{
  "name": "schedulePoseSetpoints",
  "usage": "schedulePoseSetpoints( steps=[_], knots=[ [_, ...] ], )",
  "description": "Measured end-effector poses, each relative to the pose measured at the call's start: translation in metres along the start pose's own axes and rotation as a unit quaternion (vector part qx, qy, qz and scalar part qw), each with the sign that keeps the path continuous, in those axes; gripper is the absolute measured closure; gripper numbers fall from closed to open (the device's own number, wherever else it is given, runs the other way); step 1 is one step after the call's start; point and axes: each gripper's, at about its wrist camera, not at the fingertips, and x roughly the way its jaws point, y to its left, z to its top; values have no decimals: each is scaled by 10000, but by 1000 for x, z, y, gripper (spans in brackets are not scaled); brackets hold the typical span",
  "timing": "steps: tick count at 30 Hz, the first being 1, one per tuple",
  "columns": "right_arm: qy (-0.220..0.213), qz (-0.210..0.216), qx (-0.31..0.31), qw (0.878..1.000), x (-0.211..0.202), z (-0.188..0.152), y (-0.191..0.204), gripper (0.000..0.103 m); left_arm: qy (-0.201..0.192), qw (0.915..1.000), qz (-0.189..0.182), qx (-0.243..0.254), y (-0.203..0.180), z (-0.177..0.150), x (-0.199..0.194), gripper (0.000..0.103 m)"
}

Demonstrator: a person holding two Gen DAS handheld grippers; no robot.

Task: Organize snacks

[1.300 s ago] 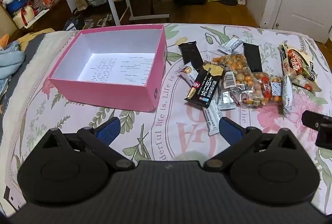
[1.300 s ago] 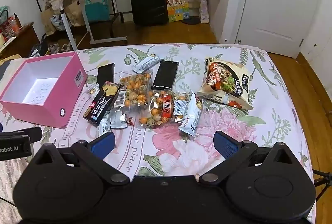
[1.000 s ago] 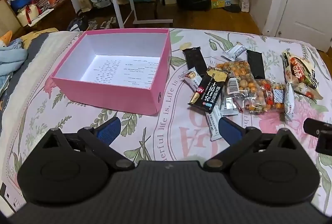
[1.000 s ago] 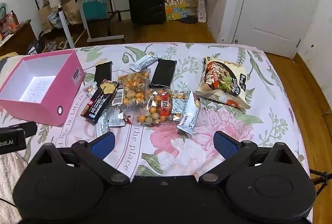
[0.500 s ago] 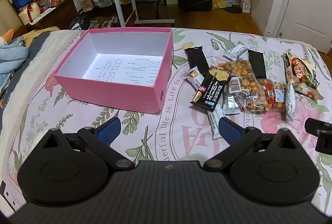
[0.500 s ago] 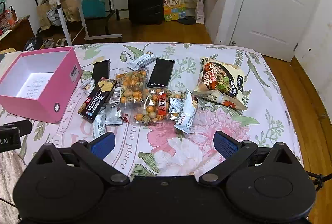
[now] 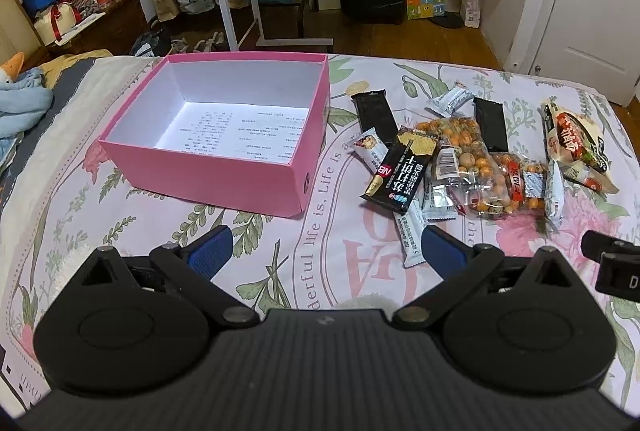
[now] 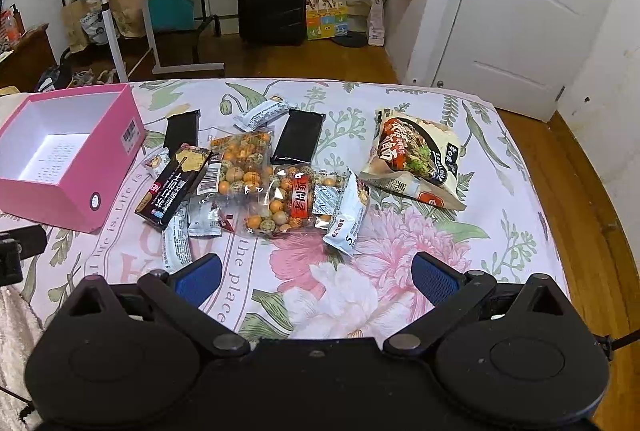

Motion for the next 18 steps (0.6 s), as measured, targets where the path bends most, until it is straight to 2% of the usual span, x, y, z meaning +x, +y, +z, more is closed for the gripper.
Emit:
schedulePoseSetpoints(
  steps=[18],
  knots=[
    [6, -22, 6, 10000, -1, -2, -1, 1, -58, 9999, -148, -13, 0, -1, -5, 1]
  ],
)
